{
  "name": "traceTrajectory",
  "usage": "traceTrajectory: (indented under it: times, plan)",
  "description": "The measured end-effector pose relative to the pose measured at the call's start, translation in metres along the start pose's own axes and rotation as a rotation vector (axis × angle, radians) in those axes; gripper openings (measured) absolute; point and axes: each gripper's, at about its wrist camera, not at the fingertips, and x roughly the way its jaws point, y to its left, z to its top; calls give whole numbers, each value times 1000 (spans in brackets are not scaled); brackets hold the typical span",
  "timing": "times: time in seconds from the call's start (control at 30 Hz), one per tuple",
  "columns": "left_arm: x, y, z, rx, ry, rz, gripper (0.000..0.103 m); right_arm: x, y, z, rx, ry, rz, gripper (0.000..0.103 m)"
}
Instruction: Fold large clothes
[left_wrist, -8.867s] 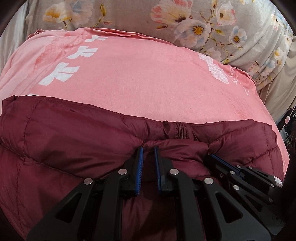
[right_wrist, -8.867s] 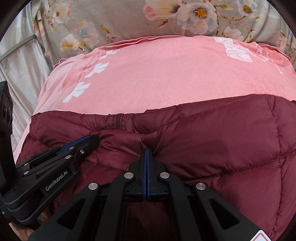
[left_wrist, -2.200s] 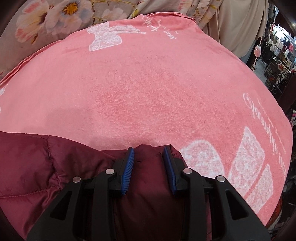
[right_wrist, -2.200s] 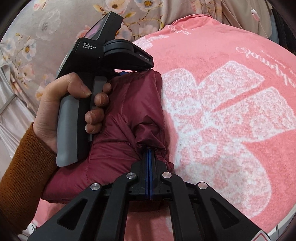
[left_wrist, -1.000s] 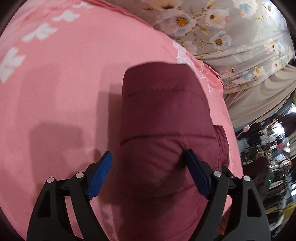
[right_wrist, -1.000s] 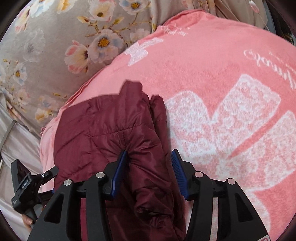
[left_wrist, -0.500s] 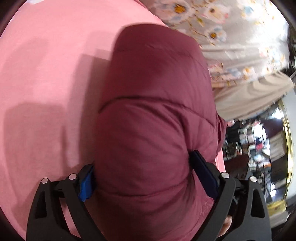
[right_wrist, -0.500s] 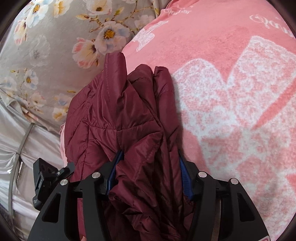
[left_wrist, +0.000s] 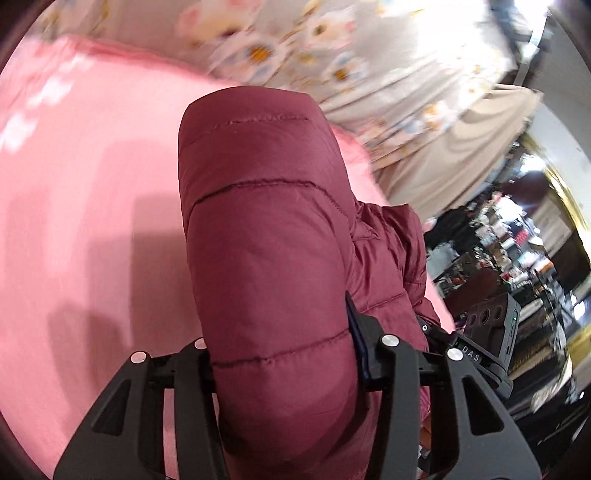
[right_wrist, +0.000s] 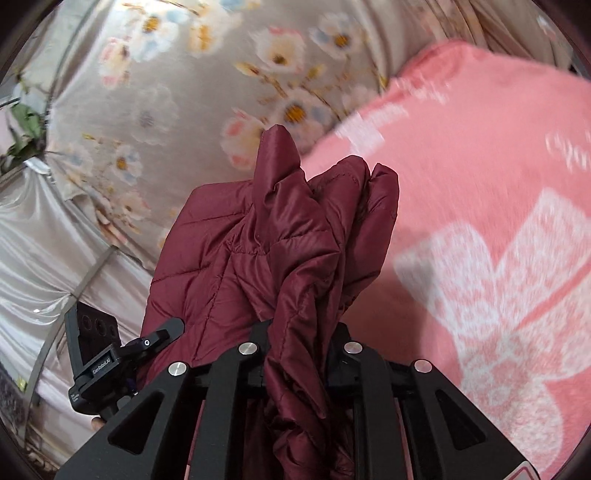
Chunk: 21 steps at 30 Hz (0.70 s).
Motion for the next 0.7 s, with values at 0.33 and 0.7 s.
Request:
traceTrajectory:
  times: [0.33, 0.7]
  plan:
    - [-98, -87, 61, 276, -264, -78, 45, -69, 117, 54, -250, -265, 63, 15]
    - [-206, -103, 101, 468, -537, -72, 47, -77, 230, 85, -498, -425, 163, 15]
